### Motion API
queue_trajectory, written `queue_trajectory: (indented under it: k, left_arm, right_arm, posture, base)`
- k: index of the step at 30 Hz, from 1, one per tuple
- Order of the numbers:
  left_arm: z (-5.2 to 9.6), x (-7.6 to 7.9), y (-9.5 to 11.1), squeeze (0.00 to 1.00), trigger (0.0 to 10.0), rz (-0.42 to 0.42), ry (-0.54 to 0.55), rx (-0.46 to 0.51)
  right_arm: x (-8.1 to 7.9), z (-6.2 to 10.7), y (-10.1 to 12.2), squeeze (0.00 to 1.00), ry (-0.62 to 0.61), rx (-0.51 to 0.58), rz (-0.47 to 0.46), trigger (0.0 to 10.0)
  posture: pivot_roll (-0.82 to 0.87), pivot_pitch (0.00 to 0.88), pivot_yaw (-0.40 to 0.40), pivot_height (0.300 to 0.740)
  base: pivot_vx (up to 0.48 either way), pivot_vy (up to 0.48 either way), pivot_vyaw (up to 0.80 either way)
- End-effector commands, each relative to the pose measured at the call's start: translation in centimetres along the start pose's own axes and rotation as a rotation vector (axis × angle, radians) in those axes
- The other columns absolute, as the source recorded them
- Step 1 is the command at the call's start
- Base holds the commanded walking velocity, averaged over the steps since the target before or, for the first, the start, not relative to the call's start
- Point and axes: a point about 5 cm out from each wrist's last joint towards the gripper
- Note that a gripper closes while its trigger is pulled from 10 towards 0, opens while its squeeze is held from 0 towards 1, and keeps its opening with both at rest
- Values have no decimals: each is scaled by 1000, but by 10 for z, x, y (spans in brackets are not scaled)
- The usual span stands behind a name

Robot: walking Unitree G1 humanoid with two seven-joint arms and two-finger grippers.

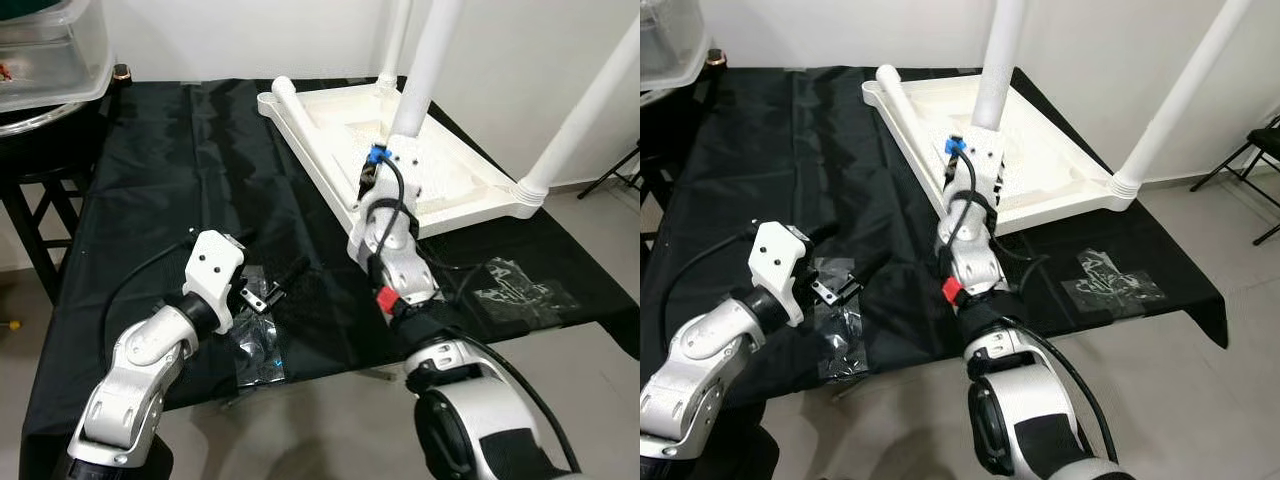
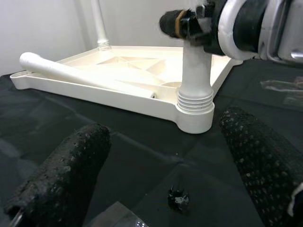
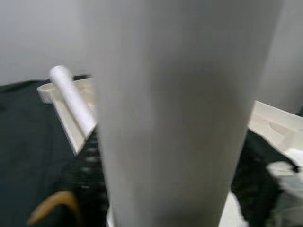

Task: Building children table

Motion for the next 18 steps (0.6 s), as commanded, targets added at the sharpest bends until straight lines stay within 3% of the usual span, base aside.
queue_trajectory:
  k: [1, 2, 4, 5, 8, 10, 13, 18]
  left_arm:
    - [-1, 5, -2, 0, 10000, 14, -13, -1]
    - [-2, 7, -2, 0, 10000, 14, -14, 1]
    - [-2, 7, -2, 0, 10000, 14, -14, 1]
    - [-3, 8, -1, 0, 10000, 17, -14, 8]
    - [-3, 8, -1, 0, 10000, 18, -14, 9]
    - [-3, 12, 0, 0, 10000, 28, -24, 18]
    - [-1, 21, 1, 0, 10000, 37, -62, 25]
    - [0, 25, 1, 0, 10000, 54, -77, 28]
  right_arm:
    - [1, 2, 7, 1000, 55, 54, 22, 10000]
    - [3, 3, 11, 0, 103, 84, 40, 10000]
    - [3, 3, 11, 0, 103, 84, 40, 10000]
    - [9, 4, 13, 0, 258, 89, 42, 10000]
    - [13, 4, 14, 0, 333, 89, 43, 10000]
    - [21, 4, 7, 0, 569, 1, 63, 10000]
    - [32, 5, -1, 0, 795, -149, 51, 10000]
    - [42, 5, -1, 0, 947, -239, 48, 10000]
  posture:
    - [76, 139, -80, 740]
    - [75, 134, -80, 740]
    - [75, 134, -80, 740]
    - [75, 127, -82, 740]
    - [75, 127, -82, 740]
    - [74, 119, -82, 740]
    - [74, 116, -83, 740]
    - [79, 107, -82, 740]
  base:
    - [0, 0, 0]
    - [0, 0, 0]
    - [0, 0, 0]
    - [0, 0, 0]
    - [0, 0, 0]
    - [0, 0, 0]
    - [0, 0, 0]
    - [0, 0, 0]
Point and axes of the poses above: a point about 5 cm out from each wrist's last joint towards the gripper, its own z axis pointing back from the gripper into the wrist, its own y axis along the axis of the wrist's last joint, x = y × z, and after that the axes turned 8 degrees about -z, right-handed
